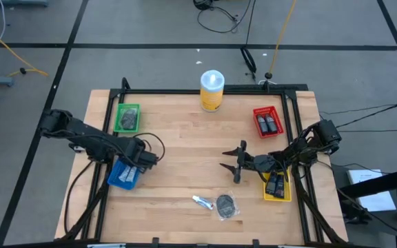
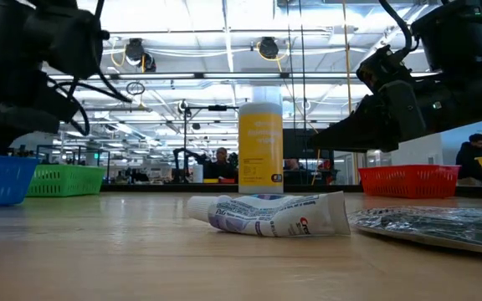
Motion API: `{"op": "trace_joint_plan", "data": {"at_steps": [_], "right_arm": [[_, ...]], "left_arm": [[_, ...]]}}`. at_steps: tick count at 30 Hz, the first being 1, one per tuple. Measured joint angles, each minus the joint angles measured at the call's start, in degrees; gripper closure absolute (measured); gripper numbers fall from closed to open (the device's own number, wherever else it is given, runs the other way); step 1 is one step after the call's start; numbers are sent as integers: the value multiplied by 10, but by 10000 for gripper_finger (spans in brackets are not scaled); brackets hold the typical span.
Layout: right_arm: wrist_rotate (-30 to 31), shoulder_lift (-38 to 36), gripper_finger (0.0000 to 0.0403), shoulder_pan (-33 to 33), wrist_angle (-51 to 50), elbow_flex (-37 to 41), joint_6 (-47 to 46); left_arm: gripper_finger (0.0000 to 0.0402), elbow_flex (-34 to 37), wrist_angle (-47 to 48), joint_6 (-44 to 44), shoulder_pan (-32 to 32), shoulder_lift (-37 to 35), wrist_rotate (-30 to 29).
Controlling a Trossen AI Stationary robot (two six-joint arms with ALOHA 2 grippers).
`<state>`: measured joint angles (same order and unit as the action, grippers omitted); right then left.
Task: Pick & Place Travel size toiletries
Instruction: Adjust the blue bin
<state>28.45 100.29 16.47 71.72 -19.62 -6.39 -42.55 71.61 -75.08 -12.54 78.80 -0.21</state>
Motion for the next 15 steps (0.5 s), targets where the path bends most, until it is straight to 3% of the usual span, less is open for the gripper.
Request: {"op": "trace_joint_plan", "data": {"at_steps": [15], "right_arm": [[0, 0, 181, 0, 0, 0, 0]], "left_arm": [[395, 12, -14, -43, 2, 0, -73]]}}
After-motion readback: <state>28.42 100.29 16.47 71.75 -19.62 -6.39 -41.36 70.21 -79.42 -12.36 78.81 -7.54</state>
